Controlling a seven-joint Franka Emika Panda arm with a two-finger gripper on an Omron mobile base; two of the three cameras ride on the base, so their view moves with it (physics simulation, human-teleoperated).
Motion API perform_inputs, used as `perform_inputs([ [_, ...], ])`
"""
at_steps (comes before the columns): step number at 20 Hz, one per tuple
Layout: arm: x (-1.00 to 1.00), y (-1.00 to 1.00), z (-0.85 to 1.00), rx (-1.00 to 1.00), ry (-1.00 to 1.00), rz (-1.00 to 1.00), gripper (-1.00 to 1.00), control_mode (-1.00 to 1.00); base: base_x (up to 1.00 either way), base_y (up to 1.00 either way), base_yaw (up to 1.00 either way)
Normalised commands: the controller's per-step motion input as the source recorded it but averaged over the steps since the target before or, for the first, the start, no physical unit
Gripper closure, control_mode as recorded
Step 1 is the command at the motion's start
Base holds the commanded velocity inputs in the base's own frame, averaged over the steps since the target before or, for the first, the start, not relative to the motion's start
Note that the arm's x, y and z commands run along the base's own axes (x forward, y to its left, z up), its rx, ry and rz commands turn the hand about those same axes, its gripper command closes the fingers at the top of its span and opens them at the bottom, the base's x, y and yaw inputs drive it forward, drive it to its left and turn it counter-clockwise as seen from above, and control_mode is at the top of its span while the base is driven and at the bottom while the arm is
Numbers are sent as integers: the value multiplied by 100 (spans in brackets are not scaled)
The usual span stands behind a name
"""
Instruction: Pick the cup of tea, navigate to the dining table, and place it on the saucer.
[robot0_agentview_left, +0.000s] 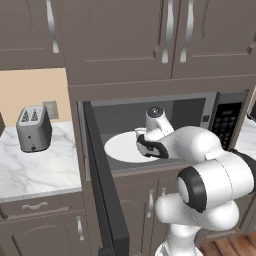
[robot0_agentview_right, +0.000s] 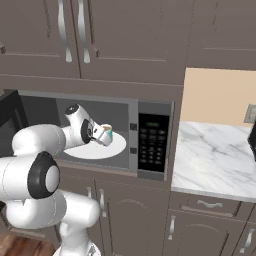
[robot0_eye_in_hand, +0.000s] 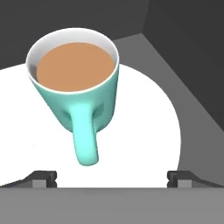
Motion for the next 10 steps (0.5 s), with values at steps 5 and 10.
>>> perform_inputs([
  [5, 18, 12, -6, -4, 0, 0, -100, -100, 0, 0, 0],
  [10, 19, 2, -12, -2, 0, 0, -100, -100, 0, 0, 0],
])
